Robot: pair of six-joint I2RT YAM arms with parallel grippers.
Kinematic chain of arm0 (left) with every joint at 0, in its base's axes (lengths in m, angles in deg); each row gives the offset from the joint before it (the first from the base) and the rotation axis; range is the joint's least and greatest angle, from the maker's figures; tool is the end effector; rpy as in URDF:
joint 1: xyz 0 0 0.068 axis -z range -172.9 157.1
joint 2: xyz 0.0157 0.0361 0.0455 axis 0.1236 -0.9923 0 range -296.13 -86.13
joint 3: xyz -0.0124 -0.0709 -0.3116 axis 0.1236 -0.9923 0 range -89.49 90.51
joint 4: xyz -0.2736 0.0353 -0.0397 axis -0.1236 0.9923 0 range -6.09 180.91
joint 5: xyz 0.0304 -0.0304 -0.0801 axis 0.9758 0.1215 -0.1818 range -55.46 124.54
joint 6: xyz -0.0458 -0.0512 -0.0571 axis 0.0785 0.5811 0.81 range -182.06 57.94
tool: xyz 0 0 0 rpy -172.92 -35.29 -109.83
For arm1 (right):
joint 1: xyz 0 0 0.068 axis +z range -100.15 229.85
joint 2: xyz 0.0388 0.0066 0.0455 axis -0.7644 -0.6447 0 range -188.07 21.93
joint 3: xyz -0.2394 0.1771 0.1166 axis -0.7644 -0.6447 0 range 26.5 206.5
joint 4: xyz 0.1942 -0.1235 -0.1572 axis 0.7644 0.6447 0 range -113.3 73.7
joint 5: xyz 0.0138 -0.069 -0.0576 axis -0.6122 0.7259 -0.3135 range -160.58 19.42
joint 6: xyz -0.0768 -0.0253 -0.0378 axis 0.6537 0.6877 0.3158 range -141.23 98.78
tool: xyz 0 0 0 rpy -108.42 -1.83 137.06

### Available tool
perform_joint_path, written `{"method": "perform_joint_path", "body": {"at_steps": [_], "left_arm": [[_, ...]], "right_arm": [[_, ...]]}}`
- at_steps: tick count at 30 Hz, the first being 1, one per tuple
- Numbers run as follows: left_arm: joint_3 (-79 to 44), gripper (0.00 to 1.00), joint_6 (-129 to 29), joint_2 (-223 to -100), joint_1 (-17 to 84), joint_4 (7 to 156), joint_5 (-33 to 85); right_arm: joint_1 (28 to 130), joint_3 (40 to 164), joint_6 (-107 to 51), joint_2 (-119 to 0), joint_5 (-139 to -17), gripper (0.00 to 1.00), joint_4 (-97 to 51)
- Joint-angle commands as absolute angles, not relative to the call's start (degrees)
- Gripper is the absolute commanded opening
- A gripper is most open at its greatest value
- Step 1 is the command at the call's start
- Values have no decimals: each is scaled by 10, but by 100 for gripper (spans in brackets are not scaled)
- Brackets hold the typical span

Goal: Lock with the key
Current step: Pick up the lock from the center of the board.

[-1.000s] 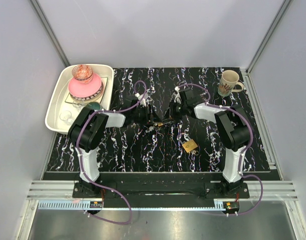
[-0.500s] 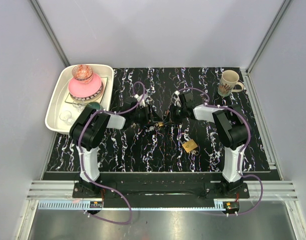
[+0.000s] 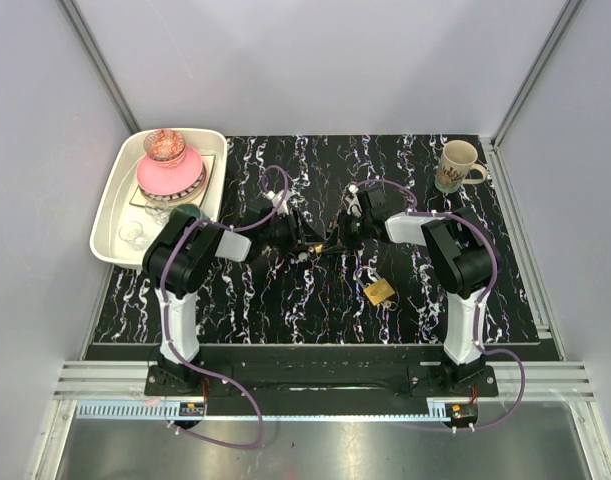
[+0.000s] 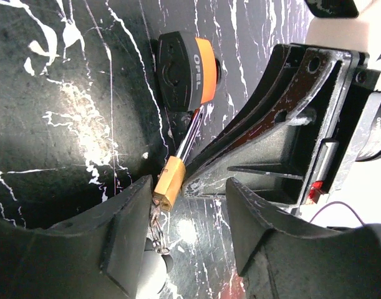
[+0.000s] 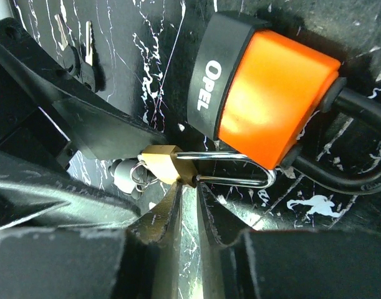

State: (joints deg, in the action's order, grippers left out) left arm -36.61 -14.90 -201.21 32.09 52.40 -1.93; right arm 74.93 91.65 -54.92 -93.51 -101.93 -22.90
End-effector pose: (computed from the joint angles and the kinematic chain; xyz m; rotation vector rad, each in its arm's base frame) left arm 0.3851 -0.2317 0.1210 -0.0188 2.3230 -1.3733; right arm 0.3977 0.2317 0.1214 -0.0643 2.6065 1.0892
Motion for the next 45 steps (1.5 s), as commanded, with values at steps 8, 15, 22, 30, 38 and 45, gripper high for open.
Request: {"method": "perform_joint_path", "body": {"at_steps": [8, 15, 22, 30, 38, 45], "left_arm": [[-385, 33, -62, -2071, 331, 336, -55], [-362, 10, -103, -2074, 344, 393, -67], [-395, 0, -132, -2031, 341, 398, -49], [-398, 0, -215, -1906, 335, 524, -5], [-412, 0, -269, -1808, 321, 601, -32], [-424, 0, -358, -1702, 321, 752, -94]], "right_arm": [[758, 897, -558, -951, -1031, 21, -275], [758, 899, -553, -950, -1027, 21, -280], [758, 883, -545, -902, -1047, 25, -294], [755, 875, -509, -727, -1064, 61, -264], [742, 879, -461, -648, -1102, 79, -255], [736, 886, -357, -606, -1177, 88, -240]]}}
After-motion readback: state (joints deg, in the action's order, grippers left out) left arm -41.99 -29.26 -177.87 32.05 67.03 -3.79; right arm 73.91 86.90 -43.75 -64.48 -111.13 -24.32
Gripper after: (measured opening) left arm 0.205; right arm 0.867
